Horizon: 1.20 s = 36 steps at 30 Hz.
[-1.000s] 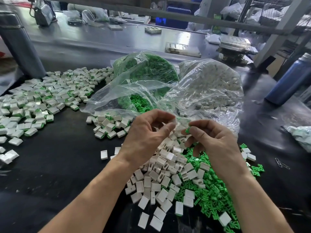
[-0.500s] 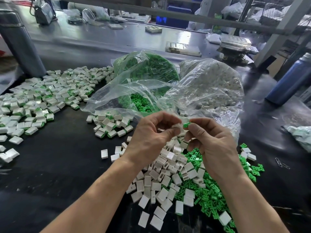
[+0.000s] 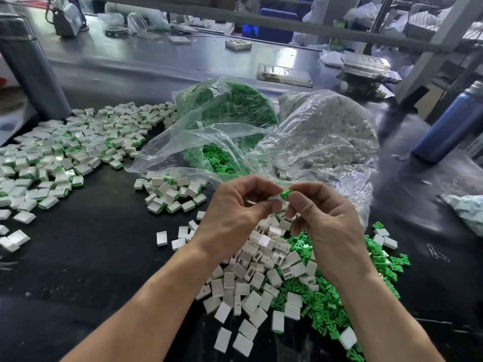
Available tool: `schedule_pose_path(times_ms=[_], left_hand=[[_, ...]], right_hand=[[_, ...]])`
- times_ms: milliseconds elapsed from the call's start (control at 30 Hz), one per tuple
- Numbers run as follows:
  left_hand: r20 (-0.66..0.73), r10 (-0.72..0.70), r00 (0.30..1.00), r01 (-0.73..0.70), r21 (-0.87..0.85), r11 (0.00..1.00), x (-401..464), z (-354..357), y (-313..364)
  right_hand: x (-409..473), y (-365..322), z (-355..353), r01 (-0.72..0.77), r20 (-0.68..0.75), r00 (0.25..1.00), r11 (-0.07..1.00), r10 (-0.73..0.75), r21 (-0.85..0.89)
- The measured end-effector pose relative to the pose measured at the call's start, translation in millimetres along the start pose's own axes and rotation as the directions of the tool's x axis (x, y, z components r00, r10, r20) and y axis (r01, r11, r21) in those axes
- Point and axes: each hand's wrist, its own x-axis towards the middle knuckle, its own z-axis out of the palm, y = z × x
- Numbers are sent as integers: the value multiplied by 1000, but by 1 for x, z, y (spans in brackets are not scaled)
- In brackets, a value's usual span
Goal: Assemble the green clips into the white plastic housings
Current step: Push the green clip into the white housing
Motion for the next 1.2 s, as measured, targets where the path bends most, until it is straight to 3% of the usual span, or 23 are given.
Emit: schedule_pose_path(times_ms=[200,800,1200], left_hand=[[-24,1,1000,-1,7,1000,0,-1,-1],[-37,-45,998,45,-15,999,-2,-1,-1],[-43,40,998,-27,266,964,-5,-6,-1]], right_hand=[[-1,-1,1,37,19,999,989,-35,-144],[-5,-1,4,84,17,996,967,-82,-242],[-8,-2,9,138,27,990,894,-140,-426]])
